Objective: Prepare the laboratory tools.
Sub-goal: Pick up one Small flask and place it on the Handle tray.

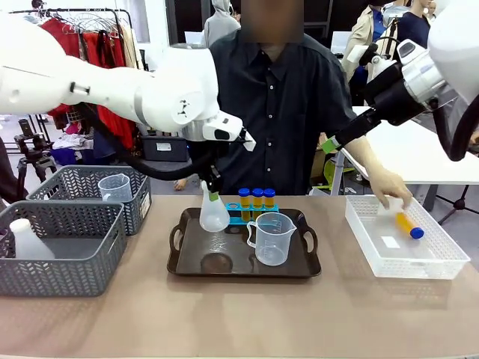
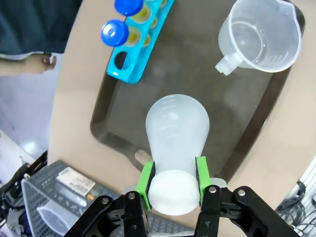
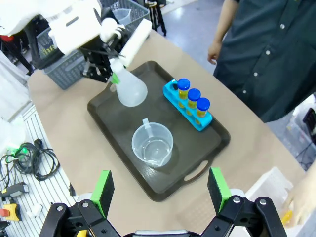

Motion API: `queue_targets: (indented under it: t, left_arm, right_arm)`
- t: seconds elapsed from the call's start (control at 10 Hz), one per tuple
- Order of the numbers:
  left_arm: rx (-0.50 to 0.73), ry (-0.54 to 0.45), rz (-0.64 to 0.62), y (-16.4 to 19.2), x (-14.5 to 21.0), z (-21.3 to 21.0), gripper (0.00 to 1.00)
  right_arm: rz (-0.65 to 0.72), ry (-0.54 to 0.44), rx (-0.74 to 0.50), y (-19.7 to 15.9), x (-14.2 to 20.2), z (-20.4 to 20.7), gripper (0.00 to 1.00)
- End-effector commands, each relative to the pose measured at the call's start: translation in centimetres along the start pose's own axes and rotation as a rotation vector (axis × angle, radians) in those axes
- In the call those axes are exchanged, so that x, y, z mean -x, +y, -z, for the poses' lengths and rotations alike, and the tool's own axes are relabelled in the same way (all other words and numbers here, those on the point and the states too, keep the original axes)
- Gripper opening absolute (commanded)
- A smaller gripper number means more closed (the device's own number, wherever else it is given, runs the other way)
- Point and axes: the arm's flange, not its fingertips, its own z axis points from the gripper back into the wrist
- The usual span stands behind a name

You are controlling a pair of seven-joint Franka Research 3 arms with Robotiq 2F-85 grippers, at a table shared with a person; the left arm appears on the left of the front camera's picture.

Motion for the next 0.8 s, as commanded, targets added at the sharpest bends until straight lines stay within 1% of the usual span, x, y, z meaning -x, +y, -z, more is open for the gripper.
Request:
queue_targets:
  t: [0.0, 0.2, 0.7]
  left_arm:
    - [0.005, 0.024, 0.035, 0.0, -1.8, 0.8, 0.00]
    - [0.026, 0.052, 0.048, 0.0, -2.5, 2.3, 0.00]
    - [0.057, 0.105, 0.044, 0.1, -2.5, 5.4, 0.00]
  right_arm:
    - [0.002, -0.006, -0.008, 0.0, -0.1, -0.1, 1.00]
    - [0.002, -0.006, -0.008, 0.0, -0.1, -0.1, 1.00]
    - [0.002, -0.006, -0.008, 0.0, -0.1, -0.1, 1.00]
